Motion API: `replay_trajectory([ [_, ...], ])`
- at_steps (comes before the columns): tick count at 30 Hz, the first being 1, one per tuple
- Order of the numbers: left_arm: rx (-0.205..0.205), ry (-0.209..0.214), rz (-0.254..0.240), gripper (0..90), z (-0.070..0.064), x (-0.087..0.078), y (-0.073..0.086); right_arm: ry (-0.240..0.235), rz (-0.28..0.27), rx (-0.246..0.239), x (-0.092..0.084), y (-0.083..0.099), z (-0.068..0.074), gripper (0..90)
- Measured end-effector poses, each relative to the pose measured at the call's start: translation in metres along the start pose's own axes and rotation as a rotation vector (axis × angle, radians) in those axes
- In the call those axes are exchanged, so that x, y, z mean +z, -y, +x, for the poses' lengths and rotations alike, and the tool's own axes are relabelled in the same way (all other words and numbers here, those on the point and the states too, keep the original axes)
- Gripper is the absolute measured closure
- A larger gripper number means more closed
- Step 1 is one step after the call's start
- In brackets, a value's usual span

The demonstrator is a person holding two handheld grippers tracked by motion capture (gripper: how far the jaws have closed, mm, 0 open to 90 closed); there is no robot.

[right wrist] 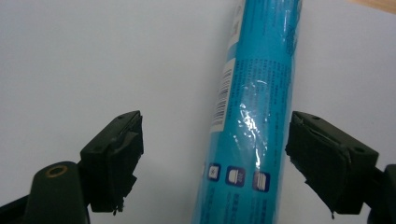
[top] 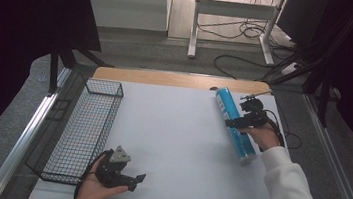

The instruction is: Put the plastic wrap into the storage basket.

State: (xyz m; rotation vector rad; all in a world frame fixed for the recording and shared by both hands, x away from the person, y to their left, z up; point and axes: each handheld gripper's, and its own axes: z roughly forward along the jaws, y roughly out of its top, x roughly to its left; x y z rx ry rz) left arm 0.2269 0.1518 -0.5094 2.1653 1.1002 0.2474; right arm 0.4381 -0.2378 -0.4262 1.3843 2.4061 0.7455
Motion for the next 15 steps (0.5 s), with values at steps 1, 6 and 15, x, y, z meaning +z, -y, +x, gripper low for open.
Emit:
replay_trajectory([
  [1,0.001,0.0,-0.001,15.2,0.0,0.0,0.0,0.007,0.006,0.002,0.003,-0.002,-0.001,19.2],
  [6,0.003,0.003,0.0,15.2,0.0,0.0,0.0,0.024,0.045,0.022,0.018,-0.009,-0.01,19.2],
  [15,0.011,0.007,0.003,15.2,-0.001,0.0,0.0,0.04,0.123,0.045,0.041,-0.013,-0.022,18.8],
])
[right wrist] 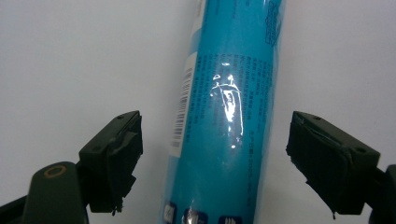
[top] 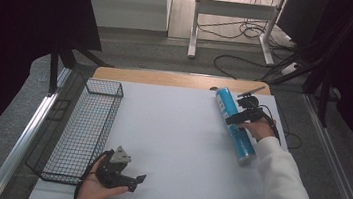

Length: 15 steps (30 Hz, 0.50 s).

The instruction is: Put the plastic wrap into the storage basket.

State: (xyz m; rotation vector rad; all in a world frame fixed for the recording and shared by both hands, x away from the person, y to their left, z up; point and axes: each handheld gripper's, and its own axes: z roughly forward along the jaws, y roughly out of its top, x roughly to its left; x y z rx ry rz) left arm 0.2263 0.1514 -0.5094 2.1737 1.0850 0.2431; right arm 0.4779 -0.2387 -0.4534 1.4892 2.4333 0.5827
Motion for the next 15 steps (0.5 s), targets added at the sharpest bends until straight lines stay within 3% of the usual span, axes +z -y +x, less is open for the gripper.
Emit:
replay_trajectory([
  [11,0.0,-0.001,-0.001,15.3,0.001,0.0,0.001,-0.005,0.054,0.037,0.021,-0.008,-0.012,19.2],
  [15,-0.001,-0.003,0.0,15.2,0.002,0.0,0.001,0.002,0.107,0.043,0.03,-0.009,-0.012,19.2],
])
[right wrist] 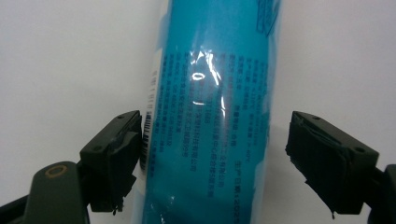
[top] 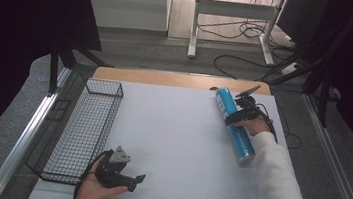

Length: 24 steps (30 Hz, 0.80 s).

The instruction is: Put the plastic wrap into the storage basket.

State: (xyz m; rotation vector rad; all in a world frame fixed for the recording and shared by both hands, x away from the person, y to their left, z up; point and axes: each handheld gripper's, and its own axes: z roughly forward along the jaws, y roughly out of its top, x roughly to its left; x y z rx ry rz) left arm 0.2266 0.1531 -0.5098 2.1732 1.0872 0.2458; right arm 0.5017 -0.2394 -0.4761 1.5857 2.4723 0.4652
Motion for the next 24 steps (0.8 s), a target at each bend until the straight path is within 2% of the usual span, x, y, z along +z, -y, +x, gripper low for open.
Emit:
replay_trajectory([
  [4,-0.002,-0.002,0.003,15.3,0.001,0.001,0.0,-0.009,0.06,-0.009,0.011,0.0,0.002,21.4],
  [6,-0.001,-0.003,0.004,15.3,0.0,0.001,0.001,-0.012,0.06,-0.005,0.012,0.0,0.002,23.1],
  [7,-0.001,-0.003,0.003,15.2,0.0,0.001,0.001,-0.035,0.063,0.003,0.013,-0.002,0.003,28.9],
  [10,-0.003,-0.004,0.003,15.3,0.0,0.001,0.001,-0.019,0.081,0.001,0.013,-0.003,0.005,29.9],
  [12,-0.003,-0.005,0.003,15.3,0.001,0.0,0.001,-0.029,0.095,0.022,0.012,-0.005,0.003,30.6],
  [13,-0.003,-0.005,0.002,15.3,0.001,0.0,0.001,-0.043,0.095,0.047,0.012,-0.006,0.001,31.0],
  [17,-0.004,-0.005,-0.001,15.3,0.001,-0.001,0.001,-0.054,0.091,0.061,0.011,-0.005,-0.001,31.4],
  [20,-0.011,-0.005,-0.005,15.3,0.002,-0.001,0.002,-0.052,0.09,0.057,0.01,-0.005,-0.001,31.5],
  [24,-0.013,-0.006,-0.003,15.3,0.003,-0.001,0.002,-0.072,0.074,0.063,0.003,-0.004,-0.003,31.7],
])
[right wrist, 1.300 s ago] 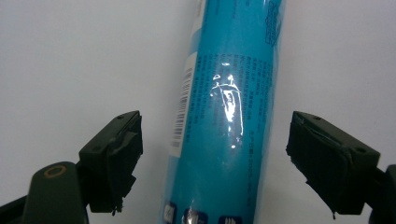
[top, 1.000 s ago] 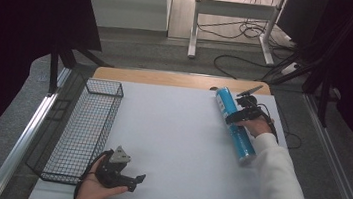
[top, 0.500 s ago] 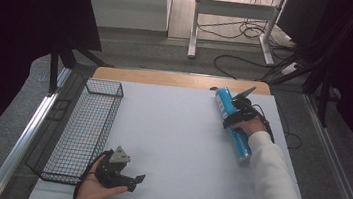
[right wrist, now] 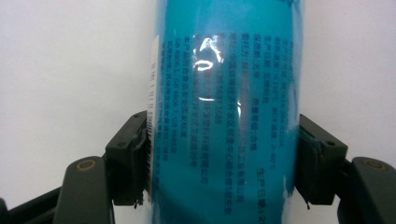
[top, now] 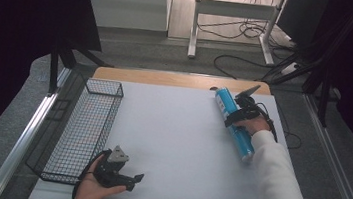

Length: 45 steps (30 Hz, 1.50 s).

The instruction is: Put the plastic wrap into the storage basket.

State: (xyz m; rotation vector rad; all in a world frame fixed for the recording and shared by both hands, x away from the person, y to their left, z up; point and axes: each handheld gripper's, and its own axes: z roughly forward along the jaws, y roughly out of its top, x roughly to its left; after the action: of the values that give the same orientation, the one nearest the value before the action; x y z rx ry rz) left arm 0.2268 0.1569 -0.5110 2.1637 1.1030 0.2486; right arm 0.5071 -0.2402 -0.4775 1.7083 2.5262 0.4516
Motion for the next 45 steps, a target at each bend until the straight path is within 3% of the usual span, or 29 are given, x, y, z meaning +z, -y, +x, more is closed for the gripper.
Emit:
replay_trajectory([
  [6,0.003,0.001,-0.001,15.3,-0.001,0.0,0.0,-0.022,-0.017,-0.012,-0.013,0.004,0.0,31.9],
  [12,0.002,0.0,-0.001,15.3,-0.002,0.0,0.0,-0.075,-0.04,-0.021,-0.022,0.009,0.001,32.1],
  [21,-0.003,0.0,0.001,15.3,-0.001,0.001,0.0,-0.15,-0.112,0.014,-0.037,0.013,0.009,32.1],
  [24,-0.002,0.0,0.002,15.3,-0.001,0.001,0.0,-0.174,-0.139,-0.015,-0.045,0.019,0.016,32.1],
  [27,0.002,0.0,0.005,15.3,-0.001,0.001,0.0,-0.159,-0.175,-0.044,-0.052,0.024,0.024,32.1],
  [35,0.0,-0.001,0.004,15.3,-0.002,0.001,-0.001,-0.189,-0.148,-0.085,-0.06,0.032,0.037,32.1],
  [38,-0.002,-0.002,0.006,15.3,-0.001,0.002,0.0,-0.194,-0.14,-0.132,-0.063,0.038,0.047,32.1],
  [45,-0.003,-0.003,0.005,15.3,-0.002,0.002,0.0,-0.212,-0.147,-0.181,-0.067,0.044,0.061,32.1],
])
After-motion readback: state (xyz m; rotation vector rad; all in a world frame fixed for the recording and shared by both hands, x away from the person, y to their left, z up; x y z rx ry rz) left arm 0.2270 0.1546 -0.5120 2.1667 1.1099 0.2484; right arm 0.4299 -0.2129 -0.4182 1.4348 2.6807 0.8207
